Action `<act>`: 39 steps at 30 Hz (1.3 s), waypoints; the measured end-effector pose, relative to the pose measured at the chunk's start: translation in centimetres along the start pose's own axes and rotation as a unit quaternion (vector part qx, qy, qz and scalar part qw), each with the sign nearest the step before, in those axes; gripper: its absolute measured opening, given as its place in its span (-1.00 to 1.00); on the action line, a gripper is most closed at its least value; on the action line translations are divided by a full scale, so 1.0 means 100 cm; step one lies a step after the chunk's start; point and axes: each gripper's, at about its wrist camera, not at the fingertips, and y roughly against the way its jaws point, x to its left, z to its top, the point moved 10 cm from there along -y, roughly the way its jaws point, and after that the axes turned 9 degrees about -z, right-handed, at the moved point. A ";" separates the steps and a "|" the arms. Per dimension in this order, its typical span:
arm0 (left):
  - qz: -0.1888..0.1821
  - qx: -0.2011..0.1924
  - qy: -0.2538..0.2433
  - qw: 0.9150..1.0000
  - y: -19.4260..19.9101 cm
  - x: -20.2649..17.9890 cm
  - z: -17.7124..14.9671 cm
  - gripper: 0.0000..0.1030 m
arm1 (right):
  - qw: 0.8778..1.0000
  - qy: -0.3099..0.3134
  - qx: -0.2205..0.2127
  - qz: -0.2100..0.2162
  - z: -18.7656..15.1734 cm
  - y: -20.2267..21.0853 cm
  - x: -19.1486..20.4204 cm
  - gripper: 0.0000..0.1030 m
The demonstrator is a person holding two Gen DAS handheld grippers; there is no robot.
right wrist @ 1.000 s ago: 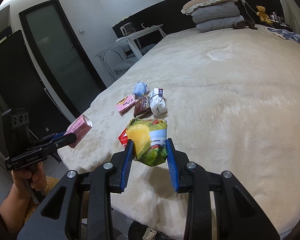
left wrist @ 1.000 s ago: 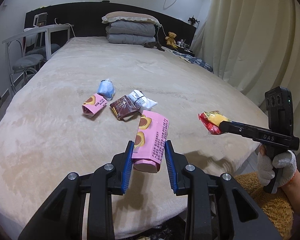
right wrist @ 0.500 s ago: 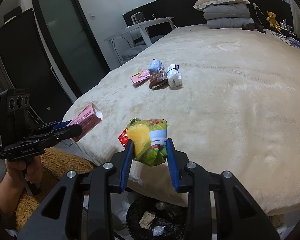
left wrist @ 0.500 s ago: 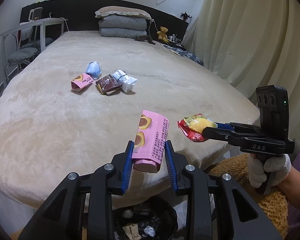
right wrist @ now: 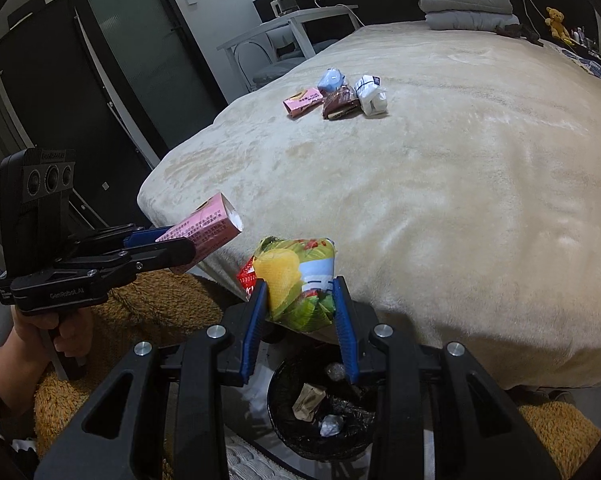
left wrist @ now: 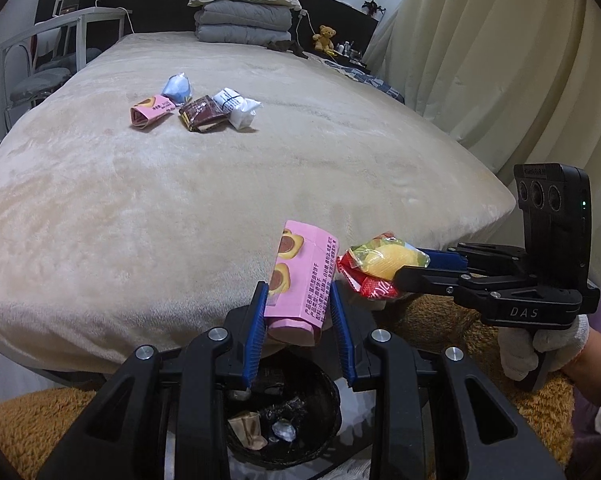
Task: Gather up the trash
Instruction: 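Carry both wrappers down off the bed over the black bin, then open both tools to drop the wrappers into the bin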
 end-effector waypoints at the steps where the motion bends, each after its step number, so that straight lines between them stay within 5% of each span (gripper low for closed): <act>1: -0.001 0.004 0.001 1.000 -0.001 -0.001 -0.003 -0.43 | 1.000 0.001 0.002 -0.001 -0.003 0.000 0.000 -0.33; 19: 0.008 0.112 0.038 0.993 -0.039 0.005 -0.065 -0.43 | 0.995 -0.009 0.100 -0.015 -0.050 -0.024 -0.010 -0.33; 39: 0.034 0.248 0.090 0.964 -0.081 0.029 -0.118 -0.42 | 0.968 0.000 0.248 -0.047 -0.104 -0.074 -0.022 -0.32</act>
